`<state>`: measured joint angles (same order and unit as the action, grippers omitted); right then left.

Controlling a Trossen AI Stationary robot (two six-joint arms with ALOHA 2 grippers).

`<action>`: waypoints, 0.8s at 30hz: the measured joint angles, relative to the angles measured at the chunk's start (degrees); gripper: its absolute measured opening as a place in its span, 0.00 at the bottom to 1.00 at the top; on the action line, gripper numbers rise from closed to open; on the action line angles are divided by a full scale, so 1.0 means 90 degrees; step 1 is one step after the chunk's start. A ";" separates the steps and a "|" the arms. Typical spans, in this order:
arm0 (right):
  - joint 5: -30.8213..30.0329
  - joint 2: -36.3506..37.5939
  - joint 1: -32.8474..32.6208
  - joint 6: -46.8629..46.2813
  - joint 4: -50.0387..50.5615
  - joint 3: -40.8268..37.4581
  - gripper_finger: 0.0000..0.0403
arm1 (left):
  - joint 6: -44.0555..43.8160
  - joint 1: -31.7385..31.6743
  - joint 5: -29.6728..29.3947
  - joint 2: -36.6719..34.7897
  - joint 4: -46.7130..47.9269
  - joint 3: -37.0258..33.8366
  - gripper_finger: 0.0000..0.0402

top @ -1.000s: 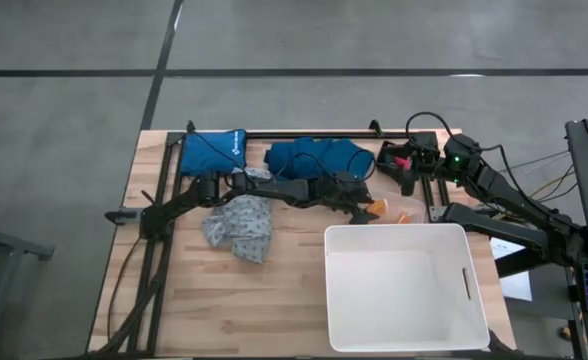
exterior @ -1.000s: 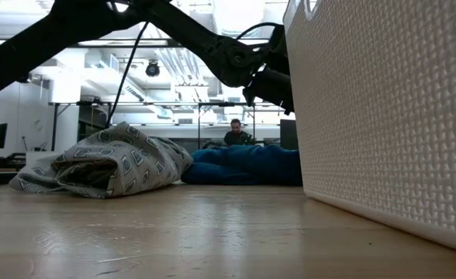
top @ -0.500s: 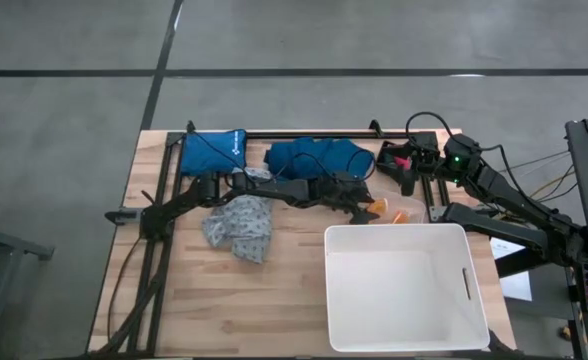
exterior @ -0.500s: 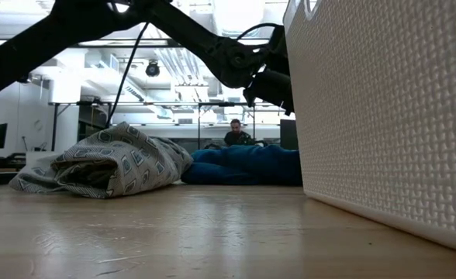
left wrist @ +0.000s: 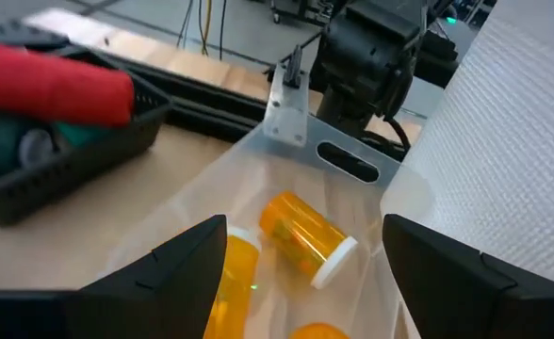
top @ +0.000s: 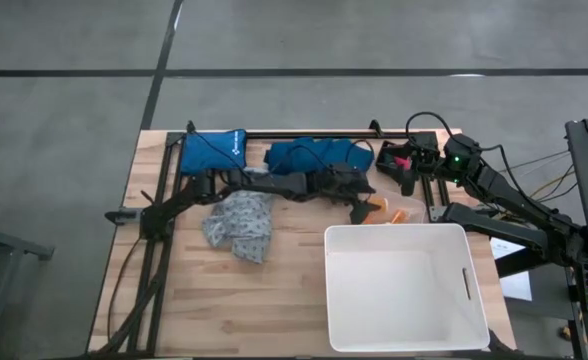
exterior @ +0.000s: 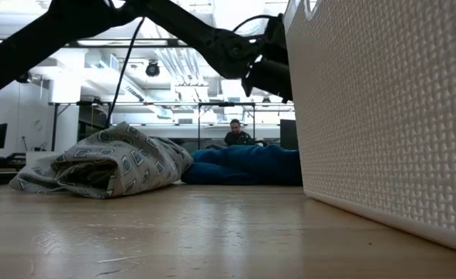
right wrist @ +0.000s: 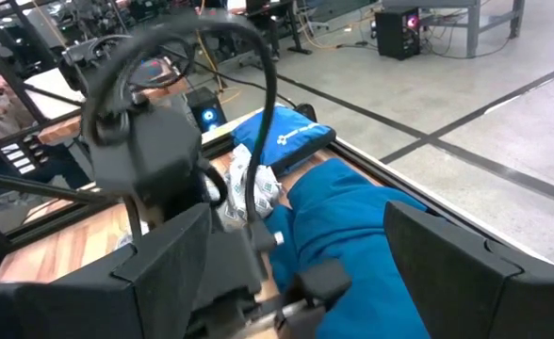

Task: Pick & place medical supplies in basket/bin
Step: Put the gray patterned patient gown into the white bin

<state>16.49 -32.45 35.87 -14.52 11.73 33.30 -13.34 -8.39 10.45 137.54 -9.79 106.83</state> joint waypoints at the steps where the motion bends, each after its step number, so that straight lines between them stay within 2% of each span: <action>1: 0.0002 -0.0002 -0.0001 0.0002 0.0000 0.0002 0.77 | 0.0078 -0.0017 -0.0002 -0.0036 0.0004 -0.0005 0.73; 10: 0.0000 0.0001 0.0001 0.0000 0.0000 0.0001 0.77 | 0.0103 -0.0226 -0.0018 -0.0477 0.0430 -0.0039 0.68; 19: 0.0000 -0.0002 -0.0001 0.0001 0.0000 0.0000 0.77 | -0.0060 -0.0637 -0.0077 -0.1142 0.1916 -0.0044 0.66; 24: 0.0000 -0.0019 -0.0001 0.0000 -0.0002 0.0002 0.77 | -0.0056 -0.0758 -0.0343 -0.1529 0.2585 -0.0039 0.67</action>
<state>16.49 -32.63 35.86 -14.52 11.71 33.32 -13.85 -15.21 7.37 123.78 13.47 106.48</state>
